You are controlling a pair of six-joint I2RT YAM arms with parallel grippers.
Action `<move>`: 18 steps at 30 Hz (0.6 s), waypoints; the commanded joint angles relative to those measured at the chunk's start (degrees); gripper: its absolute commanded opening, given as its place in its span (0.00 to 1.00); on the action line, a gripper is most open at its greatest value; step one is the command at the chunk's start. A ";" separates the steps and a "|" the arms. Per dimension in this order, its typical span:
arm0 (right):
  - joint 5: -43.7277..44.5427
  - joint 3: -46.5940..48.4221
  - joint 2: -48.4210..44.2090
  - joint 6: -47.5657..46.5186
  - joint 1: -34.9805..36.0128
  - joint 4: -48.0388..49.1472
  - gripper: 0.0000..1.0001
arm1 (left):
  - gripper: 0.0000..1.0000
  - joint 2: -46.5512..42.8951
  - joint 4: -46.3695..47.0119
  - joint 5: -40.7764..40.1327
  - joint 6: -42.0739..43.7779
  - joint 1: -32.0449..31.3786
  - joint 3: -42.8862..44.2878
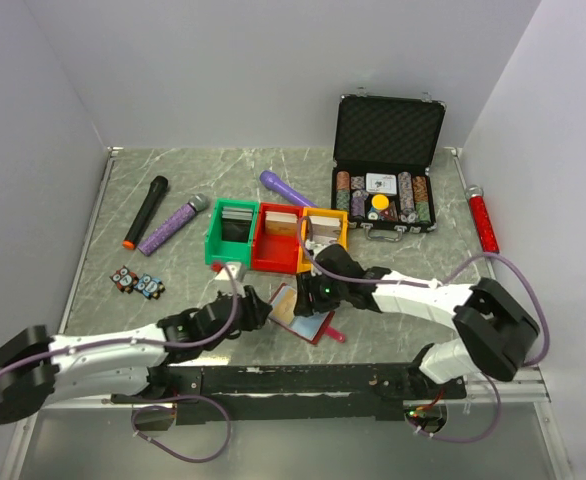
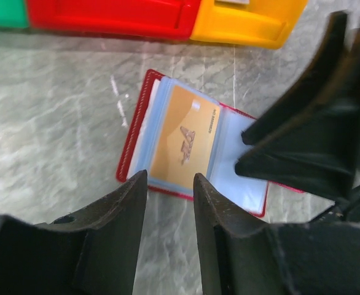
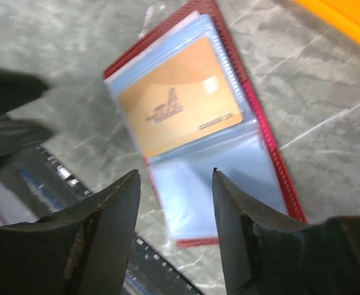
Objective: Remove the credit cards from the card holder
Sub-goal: Remove the credit card from the card holder.
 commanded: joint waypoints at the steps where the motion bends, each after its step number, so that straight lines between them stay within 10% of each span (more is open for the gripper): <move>1: 3.73 5.06 4.24 -1.85 0.59 0.50 0.60 | 0.43 -8.63 -3.93 -2.18 -4.11 0.16 -3.18; 18: 2.77 11.92 15.14 -14.15 8.14 -3.37 0.61 | 0.44 -20.68 -7.54 -2.45 -5.78 0.07 -7.14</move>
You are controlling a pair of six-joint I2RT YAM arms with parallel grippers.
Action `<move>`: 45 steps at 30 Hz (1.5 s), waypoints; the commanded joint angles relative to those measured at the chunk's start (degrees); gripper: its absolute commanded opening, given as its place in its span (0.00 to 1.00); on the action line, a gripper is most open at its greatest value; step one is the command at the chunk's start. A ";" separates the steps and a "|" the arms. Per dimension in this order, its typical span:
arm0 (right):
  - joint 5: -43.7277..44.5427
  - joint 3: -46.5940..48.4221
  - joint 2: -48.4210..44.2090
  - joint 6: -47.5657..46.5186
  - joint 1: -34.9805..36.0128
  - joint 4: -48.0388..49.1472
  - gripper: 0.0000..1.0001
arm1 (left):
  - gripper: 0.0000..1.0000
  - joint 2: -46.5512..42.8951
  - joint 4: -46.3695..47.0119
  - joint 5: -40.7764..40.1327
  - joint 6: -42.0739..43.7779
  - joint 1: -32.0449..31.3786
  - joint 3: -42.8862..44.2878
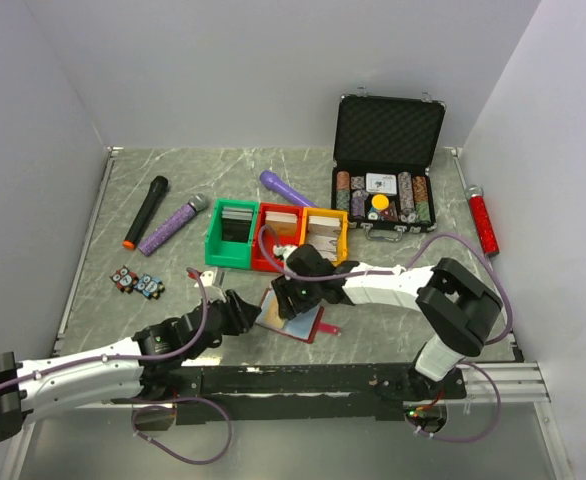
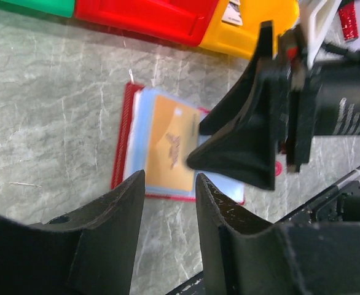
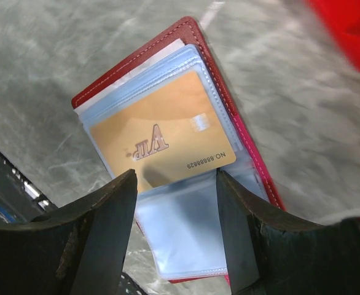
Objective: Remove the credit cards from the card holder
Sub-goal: Remove the credit card from the card holder.
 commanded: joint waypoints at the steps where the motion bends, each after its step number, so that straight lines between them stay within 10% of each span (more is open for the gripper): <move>1: -1.15 1.93 1.68 -6.96 3.57 -1.97 0.61 | 0.45 -1.25 0.31 -0.57 -0.52 0.07 -0.47; 22: 0.71 -0.08 -15.09 -11.73 5.78 -9.70 0.71 | 0.46 -0.39 4.42 3.90 1.15 0.16 -0.48; 33: -5.02 -13.97 -22.93 -4.87 7.71 -6.46 0.36 | 0.45 12.45 13.84 10.06 5.02 0.07 2.42; 45: 0.17 -14.68 -16.17 -0.73 5.43 -3.64 0.35 | 0.45 14.57 11.38 10.41 5.11 0.16 4.97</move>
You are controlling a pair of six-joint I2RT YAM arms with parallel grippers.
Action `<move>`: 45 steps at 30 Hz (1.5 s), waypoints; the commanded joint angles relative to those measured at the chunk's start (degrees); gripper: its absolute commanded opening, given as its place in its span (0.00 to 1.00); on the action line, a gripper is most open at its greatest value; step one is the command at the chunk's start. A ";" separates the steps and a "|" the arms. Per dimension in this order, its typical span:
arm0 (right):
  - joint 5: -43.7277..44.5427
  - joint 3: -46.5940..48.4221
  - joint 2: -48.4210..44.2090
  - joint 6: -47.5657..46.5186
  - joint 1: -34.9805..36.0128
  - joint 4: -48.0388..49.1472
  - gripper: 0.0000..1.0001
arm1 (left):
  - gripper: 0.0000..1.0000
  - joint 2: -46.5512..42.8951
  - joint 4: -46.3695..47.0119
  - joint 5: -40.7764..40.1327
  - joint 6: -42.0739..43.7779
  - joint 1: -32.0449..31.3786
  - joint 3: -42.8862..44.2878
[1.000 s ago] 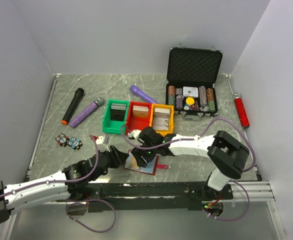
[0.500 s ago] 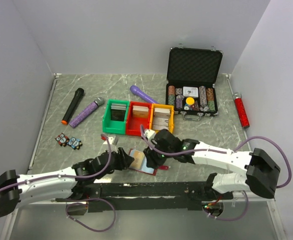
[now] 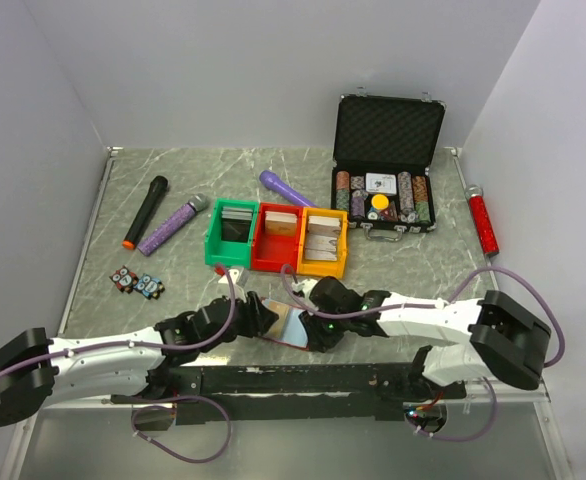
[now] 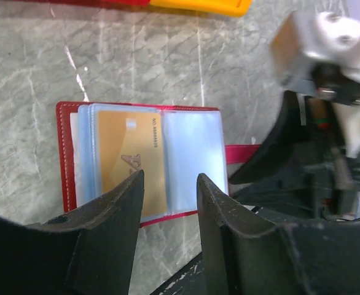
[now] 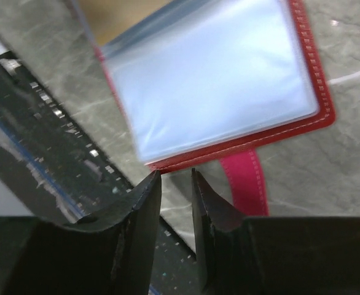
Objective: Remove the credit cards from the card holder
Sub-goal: Remove the credit card from the card holder.
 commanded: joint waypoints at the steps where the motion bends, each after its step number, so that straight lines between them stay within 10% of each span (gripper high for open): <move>1: 2.11 1.47 2.59 1.93 -2.35 2.15 0.35 | 0.45 -0.36 0.74 0.47 0.54 0.16 1.85; 21: -0.35 7.97 8.22 1.15 -14.23 3.04 0.36 | 0.41 -1.06 -3.21 -5.42 -5.53 0.07 -2.46; 29: 9.67 7.54 -6.08 1.32 -11.68 -6.02 0.58 | 0.46 -10.82 -4.55 -6.83 -3.78 0.07 -3.60; 45: -14.50 2.01 1.44 12.47 -10.01 28.86 0.38 | 0.27 -4.93 12.42 0.38 -5.00 2.17 -9.23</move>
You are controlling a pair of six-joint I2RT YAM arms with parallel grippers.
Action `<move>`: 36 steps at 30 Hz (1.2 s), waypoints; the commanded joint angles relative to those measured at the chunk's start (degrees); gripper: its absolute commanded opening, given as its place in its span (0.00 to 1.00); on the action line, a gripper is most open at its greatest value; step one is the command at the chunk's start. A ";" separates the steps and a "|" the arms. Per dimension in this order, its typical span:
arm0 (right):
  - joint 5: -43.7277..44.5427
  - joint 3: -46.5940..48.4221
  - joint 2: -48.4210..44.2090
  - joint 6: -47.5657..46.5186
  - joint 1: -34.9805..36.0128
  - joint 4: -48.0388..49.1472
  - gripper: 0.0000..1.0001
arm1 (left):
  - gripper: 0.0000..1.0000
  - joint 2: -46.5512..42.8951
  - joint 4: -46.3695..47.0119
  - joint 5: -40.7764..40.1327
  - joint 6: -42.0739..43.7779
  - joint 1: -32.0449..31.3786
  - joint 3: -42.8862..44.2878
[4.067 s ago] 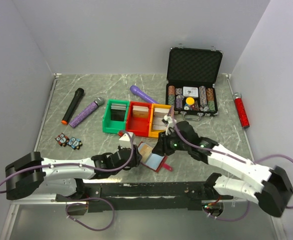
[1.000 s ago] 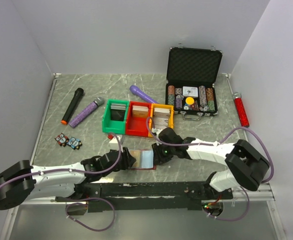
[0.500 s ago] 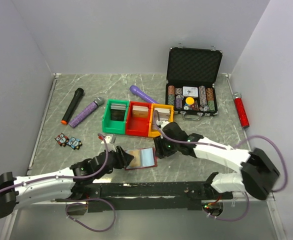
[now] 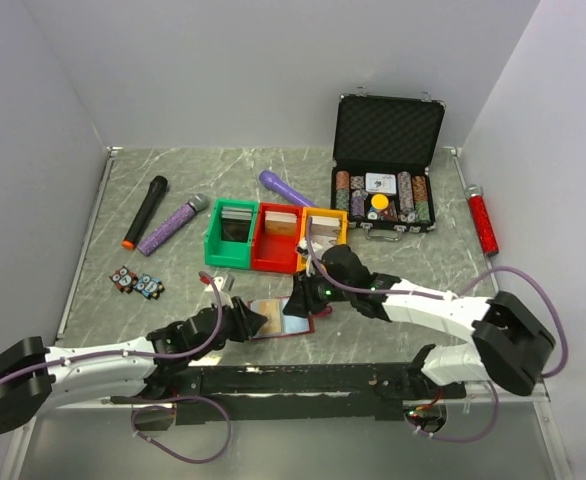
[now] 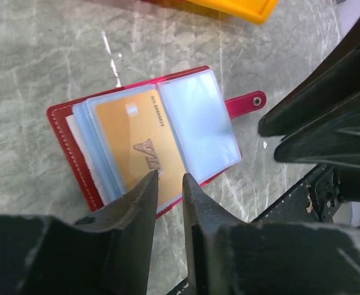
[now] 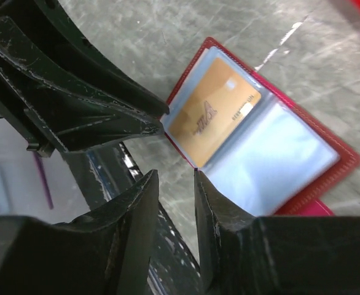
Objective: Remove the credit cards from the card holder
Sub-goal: Remove the credit card from the card holder.
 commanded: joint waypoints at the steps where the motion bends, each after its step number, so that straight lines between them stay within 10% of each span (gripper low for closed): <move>1: -4.23 -2.08 4.01 5.68 0.27 13.74 0.38 | 0.26 -0.21 6.07 2.09 -1.31 1.63 -1.01; 36: 0.87 1.52 19.84 13.25 0.27 15.25 0.40 | 0.01 8.84 2.29 -1.87 -6.49 3.13 -1.80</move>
